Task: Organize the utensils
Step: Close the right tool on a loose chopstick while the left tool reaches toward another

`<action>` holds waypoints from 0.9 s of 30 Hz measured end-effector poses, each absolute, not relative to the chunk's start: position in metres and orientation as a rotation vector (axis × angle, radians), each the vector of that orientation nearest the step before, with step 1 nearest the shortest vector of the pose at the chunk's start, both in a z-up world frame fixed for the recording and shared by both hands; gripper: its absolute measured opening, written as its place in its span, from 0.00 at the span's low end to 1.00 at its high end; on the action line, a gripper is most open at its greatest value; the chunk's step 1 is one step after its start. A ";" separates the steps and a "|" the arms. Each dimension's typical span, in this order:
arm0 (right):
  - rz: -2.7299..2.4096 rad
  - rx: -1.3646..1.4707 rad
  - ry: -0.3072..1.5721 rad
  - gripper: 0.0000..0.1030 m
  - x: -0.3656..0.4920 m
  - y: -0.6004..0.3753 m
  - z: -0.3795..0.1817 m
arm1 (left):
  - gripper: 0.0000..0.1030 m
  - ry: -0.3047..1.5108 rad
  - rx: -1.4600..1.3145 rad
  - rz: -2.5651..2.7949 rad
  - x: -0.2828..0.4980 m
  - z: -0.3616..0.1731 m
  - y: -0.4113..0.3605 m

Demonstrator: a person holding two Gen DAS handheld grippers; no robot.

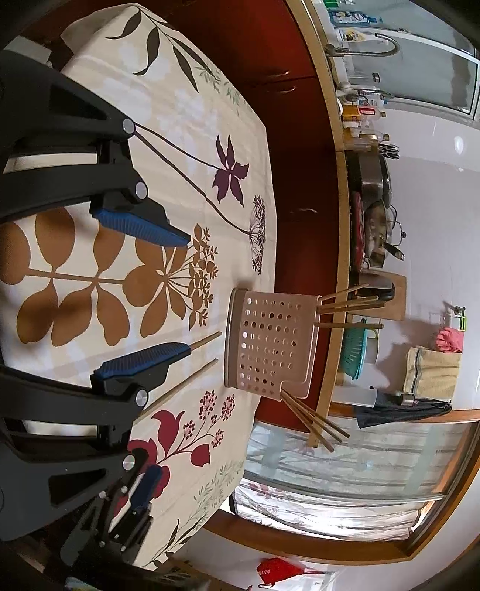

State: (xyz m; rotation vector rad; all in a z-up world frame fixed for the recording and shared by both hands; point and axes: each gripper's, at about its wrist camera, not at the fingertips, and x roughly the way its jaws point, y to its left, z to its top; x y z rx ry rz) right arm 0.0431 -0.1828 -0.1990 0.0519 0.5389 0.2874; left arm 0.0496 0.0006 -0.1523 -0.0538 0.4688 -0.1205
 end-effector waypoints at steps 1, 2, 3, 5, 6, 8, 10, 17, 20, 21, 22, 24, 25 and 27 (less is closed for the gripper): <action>0.291 0.053 0.549 0.34 0.043 -0.181 -0.202 | 0.51 0.471 -0.054 -0.121 0.050 -0.153 0.000; 0.294 0.048 0.558 0.34 0.043 -0.179 -0.205 | 0.51 0.474 -0.053 -0.122 0.050 -0.154 0.000; 0.296 0.043 0.563 0.34 0.043 -0.178 -0.207 | 0.51 0.477 -0.052 -0.123 0.049 -0.156 -0.001; 0.302 0.035 0.581 0.34 0.044 -0.175 -0.213 | 0.51 0.483 -0.050 -0.125 0.049 -0.158 -0.002; 0.303 0.031 0.593 0.34 0.044 -0.174 -0.216 | 0.51 0.486 -0.049 -0.127 0.049 -0.159 -0.003; 0.299 0.029 0.611 0.34 0.045 -0.174 -0.220 | 0.51 0.492 -0.046 -0.129 0.049 -0.161 -0.005; 0.297 0.033 0.637 0.34 0.046 -0.175 -0.224 | 0.51 0.499 -0.043 -0.133 0.049 -0.163 -0.007; 0.281 0.037 0.650 0.08 0.045 -0.183 -0.228 | 0.51 0.519 -0.039 -0.139 0.052 -0.168 -0.012; 0.271 0.037 0.638 0.07 0.044 -0.187 -0.227 | 0.51 0.532 -0.034 -0.146 0.053 -0.171 -0.017; 0.262 0.036 0.631 0.07 0.044 -0.189 -0.226 | 0.51 0.535 -0.032 -0.149 0.053 -0.172 -0.019; 0.254 0.035 0.623 0.07 0.044 -0.192 -0.225 | 0.51 0.540 -0.030 -0.154 0.054 -0.173 -0.022; 0.240 0.039 0.613 0.07 0.045 -0.198 -0.224 | 0.51 0.550 -0.025 -0.164 0.054 -0.177 -0.027; 0.229 0.041 0.605 0.07 0.045 -0.202 -0.223 | 0.51 0.560 -0.023 -0.174 0.055 -0.179 -0.031; 0.212 0.044 0.596 0.07 0.044 -0.208 -0.222 | 0.51 0.574 -0.017 -0.189 0.056 -0.184 -0.038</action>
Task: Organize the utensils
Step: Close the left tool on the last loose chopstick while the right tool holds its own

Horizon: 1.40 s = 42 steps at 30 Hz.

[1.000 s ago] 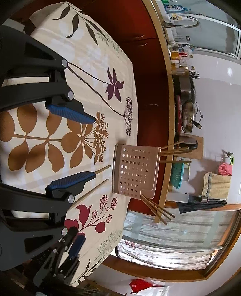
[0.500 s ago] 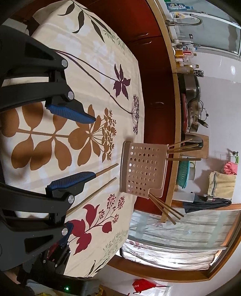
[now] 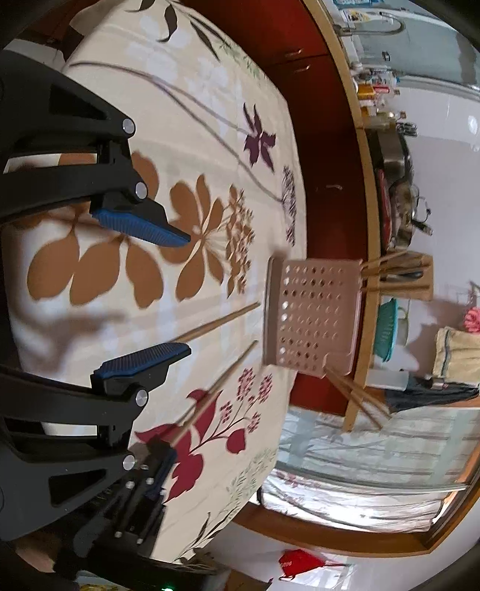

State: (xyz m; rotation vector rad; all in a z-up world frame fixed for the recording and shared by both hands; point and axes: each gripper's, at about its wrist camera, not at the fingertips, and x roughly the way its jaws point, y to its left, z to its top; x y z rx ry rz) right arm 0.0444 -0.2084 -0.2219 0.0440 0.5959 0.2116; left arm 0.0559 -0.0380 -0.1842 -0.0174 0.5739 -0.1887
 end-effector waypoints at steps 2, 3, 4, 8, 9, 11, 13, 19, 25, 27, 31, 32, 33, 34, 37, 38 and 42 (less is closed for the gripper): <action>0.199 0.057 0.590 0.07 0.045 -0.216 -0.222 | 0.51 0.591 -0.009 -0.207 0.056 -0.191 -0.047; 0.194 0.063 0.588 0.07 0.045 -0.219 -0.222 | 0.51 0.598 -0.006 -0.214 0.057 -0.194 -0.050; 0.189 0.068 0.584 0.07 0.045 -0.222 -0.222 | 0.51 0.605 -0.005 -0.221 0.057 -0.197 -0.054; 0.182 0.079 0.574 0.07 0.045 -0.228 -0.222 | 0.51 0.638 0.002 -0.246 0.058 -0.210 -0.065; 0.182 0.081 0.573 0.07 0.045 -0.229 -0.223 | 0.51 0.646 0.006 -0.255 0.059 -0.214 -0.069; 0.186 0.089 0.574 0.07 0.045 -0.231 -0.224 | 0.45 0.660 0.015 -0.264 0.060 -0.219 -0.073; 0.186 0.094 0.572 0.07 0.046 -0.232 -0.225 | 0.40 0.680 0.016 -0.263 0.063 -0.224 -0.075; 0.181 0.105 0.561 0.07 0.048 -0.236 -0.226 | 0.25 0.691 0.011 -0.217 0.066 -0.229 -0.066; 0.185 0.117 0.579 0.07 0.051 -0.238 -0.232 | 0.25 0.675 0.048 -0.252 0.063 -0.230 -0.072; 0.185 0.118 0.583 0.07 0.051 -0.239 -0.234 | 0.25 0.667 0.052 -0.261 0.062 -0.230 -0.074; 0.182 0.123 0.577 0.11 0.048 -0.239 -0.235 | 0.20 0.662 0.044 -0.260 0.062 -0.231 -0.072; 0.185 0.124 0.576 0.12 0.047 -0.240 -0.235 | 0.19 0.662 0.041 -0.260 0.062 -0.231 -0.072; 0.186 0.120 0.574 0.14 0.046 -0.239 -0.235 | 0.18 0.661 0.038 -0.259 0.062 -0.231 -0.071; 0.187 0.117 0.572 0.17 0.045 -0.239 -0.235 | 0.17 0.660 0.036 -0.259 0.061 -0.231 -0.070; 0.189 0.108 0.569 0.20 0.043 -0.239 -0.235 | 0.14 0.660 0.030 -0.259 0.062 -0.231 -0.069; 0.188 0.109 0.569 0.20 0.042 -0.239 -0.234 | 0.13 0.660 0.029 -0.260 0.062 -0.231 -0.068; 0.188 0.111 0.571 0.20 0.040 -0.242 -0.234 | 0.08 0.660 0.022 -0.262 0.062 -0.231 -0.067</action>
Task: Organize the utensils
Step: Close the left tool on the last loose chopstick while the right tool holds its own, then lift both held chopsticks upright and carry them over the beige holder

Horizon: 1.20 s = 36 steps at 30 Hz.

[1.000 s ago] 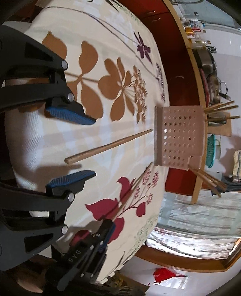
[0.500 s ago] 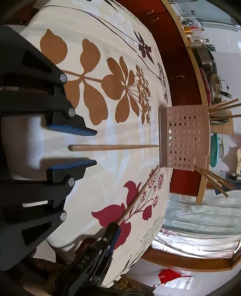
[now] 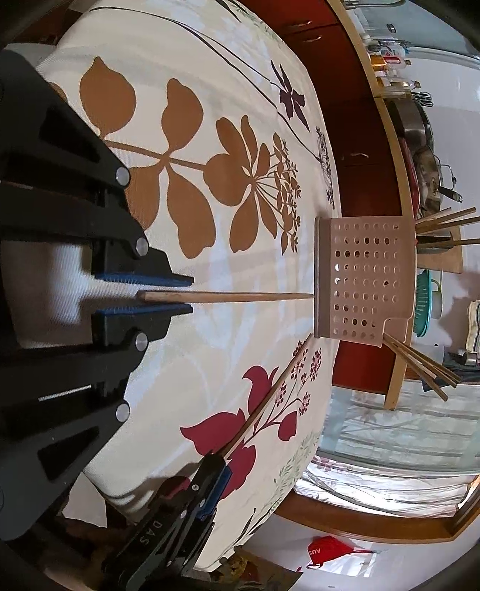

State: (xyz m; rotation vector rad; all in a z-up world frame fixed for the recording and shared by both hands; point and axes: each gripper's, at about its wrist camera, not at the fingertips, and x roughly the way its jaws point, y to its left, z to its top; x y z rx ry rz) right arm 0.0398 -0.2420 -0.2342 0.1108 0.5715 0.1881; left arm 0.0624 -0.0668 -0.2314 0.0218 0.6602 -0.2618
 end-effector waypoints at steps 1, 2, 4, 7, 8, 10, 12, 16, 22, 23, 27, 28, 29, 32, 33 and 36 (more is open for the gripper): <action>0.189 0.107 0.572 0.20 0.039 -0.242 -0.234 | 0.07 0.661 0.021 -0.263 0.063 -0.231 -0.066; 0.189 0.102 0.573 0.20 0.038 -0.242 -0.234 | 0.06 0.661 0.021 -0.264 0.063 -0.231 -0.066; 0.192 0.097 0.578 0.13 0.037 -0.240 -0.234 | 0.06 0.660 0.024 -0.267 0.063 -0.231 -0.067; 0.196 0.092 0.582 0.07 0.037 -0.239 -0.233 | 0.06 0.660 0.025 -0.274 0.063 -0.231 -0.067; 0.197 0.093 0.581 0.07 0.036 -0.239 -0.232 | 0.06 0.659 0.024 -0.276 0.063 -0.231 -0.066; 0.197 0.096 0.574 0.07 0.035 -0.240 -0.230 | 0.06 0.651 0.026 -0.277 0.062 -0.229 -0.065; 0.195 0.096 0.564 0.07 0.034 -0.240 -0.227 | 0.06 0.640 0.029 -0.276 0.061 -0.227 -0.064; 0.195 0.082 0.531 0.07 0.031 -0.238 -0.217 | 0.06 0.611 0.030 -0.275 0.058 -0.221 -0.061; 0.195 0.051 0.485 0.07 0.026 -0.234 -0.202 | 0.06 0.548 0.051 -0.272 0.051 -0.206 -0.058; 0.196 0.048 0.479 0.07 0.025 -0.234 -0.200 | 0.06 0.541 0.052 -0.273 0.050 -0.204 -0.058; 0.199 0.045 0.458 0.07 0.023 -0.233 -0.191 | 0.06 0.509 0.044 -0.272 0.048 -0.194 -0.054; 0.199 0.044 0.450 0.07 0.023 -0.233 -0.188 | 0.06 0.503 0.040 -0.271 0.048 -0.192 -0.052; 0.199 0.043 0.443 0.07 0.022 -0.233 -0.185 | 0.06 0.495 0.036 -0.270 0.048 -0.189 -0.051; 0.196 0.032 0.416 0.07 0.020 -0.232 -0.176 | 0.06 0.469 0.025 -0.268 0.045 -0.182 -0.047; 0.197 0.030 0.409 0.07 0.019 -0.232 -0.173 | 0.06 0.458 0.023 -0.268 0.045 -0.178 -0.046; 0.196 0.024 0.389 0.07 0.017 -0.231 -0.163 | 0.06 0.437 0.017 -0.267 0.044 -0.171 -0.044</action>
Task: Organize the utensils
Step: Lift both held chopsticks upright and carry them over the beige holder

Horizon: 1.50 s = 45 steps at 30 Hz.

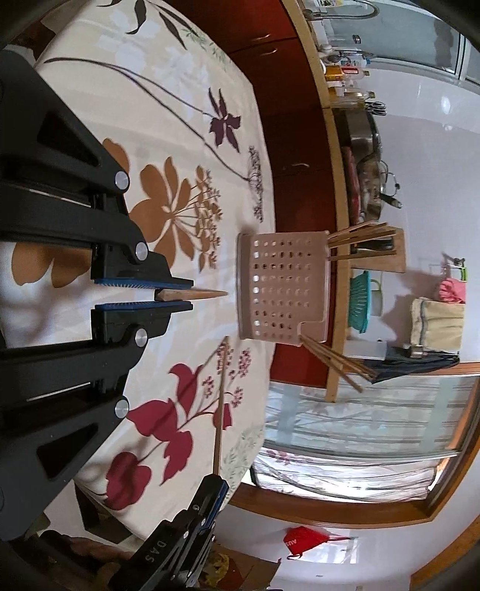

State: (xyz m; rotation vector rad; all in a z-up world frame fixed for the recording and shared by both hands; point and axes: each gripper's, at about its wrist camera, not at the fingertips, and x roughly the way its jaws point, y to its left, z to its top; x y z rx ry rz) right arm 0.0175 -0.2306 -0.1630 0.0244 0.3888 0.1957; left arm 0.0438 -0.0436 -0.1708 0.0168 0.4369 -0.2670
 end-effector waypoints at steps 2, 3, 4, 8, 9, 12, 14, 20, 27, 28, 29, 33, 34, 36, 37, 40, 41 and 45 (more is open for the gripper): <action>0.194 0.021 0.380 0.07 0.017 -0.231 -0.159 | 0.06 0.425 0.012 -0.267 0.043 -0.166 -0.042; 0.193 0.020 0.375 0.07 0.016 -0.230 -0.156 | 0.06 0.415 0.009 -0.266 0.043 -0.162 -0.041; 0.192 0.020 0.367 0.07 0.016 -0.231 -0.153 | 0.06 0.410 0.007 -0.265 0.042 -0.160 -0.039; 0.187 0.022 0.343 0.07 0.014 -0.232 -0.141 | 0.06 0.380 -0.003 -0.261 0.040 -0.147 -0.034; 0.185 0.022 0.335 0.07 0.014 -0.232 -0.136 | 0.06 0.370 -0.005 -0.260 0.039 -0.142 -0.032; 0.180 0.028 0.321 0.07 0.012 -0.234 -0.127 | 0.06 0.348 -0.012 -0.259 0.036 -0.132 -0.029; 0.178 0.033 0.310 0.07 0.012 -0.234 -0.120 | 0.06 0.327 -0.011 -0.255 0.034 -0.122 -0.027; 0.184 0.056 0.285 0.07 0.012 -0.239 -0.101 | 0.06 0.289 -0.009 -0.242 0.031 -0.100 -0.022; 0.203 0.074 0.290 0.07 0.025 -0.242 -0.089 | 0.06 0.277 0.016 -0.225 0.040 -0.083 -0.018; 0.206 0.071 0.291 0.07 0.028 -0.241 -0.088 | 0.06 0.277 0.018 -0.222 0.043 -0.082 -0.018; 0.208 0.070 0.292 0.07 0.030 -0.240 -0.087 | 0.06 0.277 0.019 -0.220 0.044 -0.082 -0.018; 0.214 0.068 0.296 0.07 0.041 -0.239 -0.082 | 0.06 0.284 0.020 -0.210 0.056 -0.078 -0.016; 0.216 0.069 0.296 0.07 0.045 -0.239 -0.081 | 0.06 0.284 0.020 -0.208 0.057 -0.078 -0.016; 0.217 0.068 0.295 0.07 0.051 -0.238 -0.078 | 0.06 0.291 0.023 -0.201 0.062 -0.077 -0.016; 0.218 0.070 0.296 0.07 0.054 -0.238 -0.076 | 0.06 0.291 0.022 -0.200 0.064 -0.076 -0.016; 0.218 0.073 0.295 0.07 0.061 -0.237 -0.073 | 0.06 0.290 0.020 -0.194 0.070 -0.074 -0.014; 0.219 0.072 0.294 0.07 0.064 -0.236 -0.072 | 0.06 0.290 0.020 -0.193 0.072 -0.073 -0.014; 0.224 0.069 0.292 0.07 0.076 -0.234 -0.068 | 0.06 0.288 0.014 -0.184 0.081 -0.070 -0.013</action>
